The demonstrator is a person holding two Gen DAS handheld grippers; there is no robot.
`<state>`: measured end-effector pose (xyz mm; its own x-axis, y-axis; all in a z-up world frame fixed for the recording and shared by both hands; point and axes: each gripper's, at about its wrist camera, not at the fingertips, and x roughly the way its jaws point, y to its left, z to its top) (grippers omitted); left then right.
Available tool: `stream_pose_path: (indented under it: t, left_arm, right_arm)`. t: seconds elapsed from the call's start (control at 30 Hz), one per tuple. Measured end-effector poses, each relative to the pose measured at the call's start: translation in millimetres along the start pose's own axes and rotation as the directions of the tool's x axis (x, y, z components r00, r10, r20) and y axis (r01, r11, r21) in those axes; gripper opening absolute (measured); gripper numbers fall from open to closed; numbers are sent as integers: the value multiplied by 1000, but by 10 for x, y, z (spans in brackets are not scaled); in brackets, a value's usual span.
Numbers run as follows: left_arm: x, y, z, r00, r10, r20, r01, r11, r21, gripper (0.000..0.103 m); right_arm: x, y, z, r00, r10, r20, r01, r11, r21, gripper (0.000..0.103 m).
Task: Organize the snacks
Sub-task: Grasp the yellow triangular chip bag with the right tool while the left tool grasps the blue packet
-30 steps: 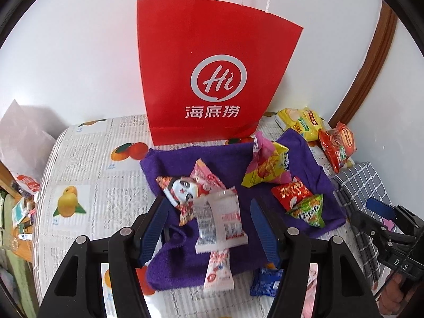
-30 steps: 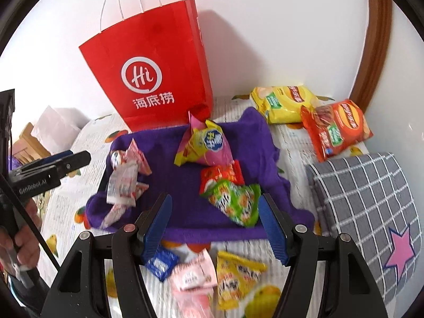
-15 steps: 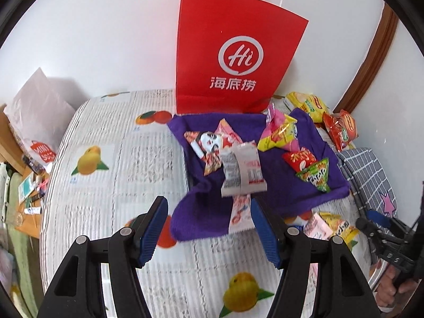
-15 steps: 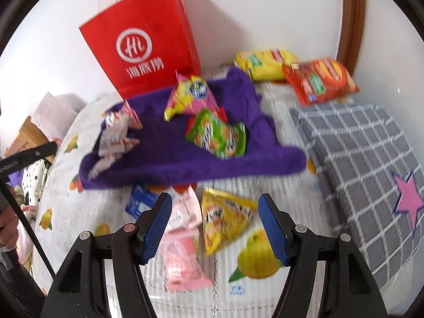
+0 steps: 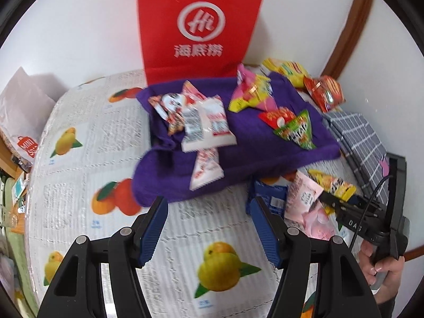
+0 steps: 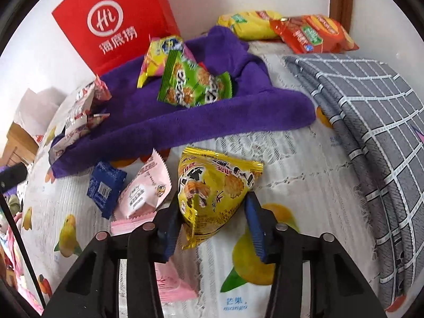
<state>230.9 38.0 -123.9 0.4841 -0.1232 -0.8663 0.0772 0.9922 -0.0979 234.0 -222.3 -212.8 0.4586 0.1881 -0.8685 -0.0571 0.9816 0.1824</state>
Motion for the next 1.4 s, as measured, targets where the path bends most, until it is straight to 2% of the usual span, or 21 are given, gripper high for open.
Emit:
stream_pose_path:
  t: [0.27, 0.53, 0.93, 1.1, 1.27, 1.3, 1.4]
  left_arm:
    - [213, -341, -84, 999, -4, -37, 5, 999, 47, 63]
    - [505, -557, -162, 995, -38, -88, 44, 997, 61, 63]
    - [889, -700, -149, 989, -34, -147, 46, 996, 78, 65]
    - [945, -760, -128, 992, -15, -127, 26, 996, 87, 73]
    - [968, -846, -167, 995, 43, -87, -32, 992, 122, 74]
    - [961, -839, -177, 996, 42, -77, -32, 992, 119, 72]
    - [914, -799, -193, 997, 47, -58, -40, 993, 115, 52]
  right_arm:
    - [-172, -199, -48, 999, -1, 34, 1, 1000, 16, 41]
    - [-337, -363, -102, 998, 1, 59, -2, 1000, 10, 41]
    - [-189, -428, -183, 998, -19, 55, 20, 1000, -18, 41]
    - [-159, -422, -177, 998, -21, 61, 23, 999, -25, 43]
    - [-151, -407, -187, 997, -30, 66, 33, 999, -38, 43]
    - [-152, -412, -188, 997, -32, 66, 34, 999, -40, 43]
    - [-151, -407, -178, 997, -41, 58, 43, 998, -40, 43]
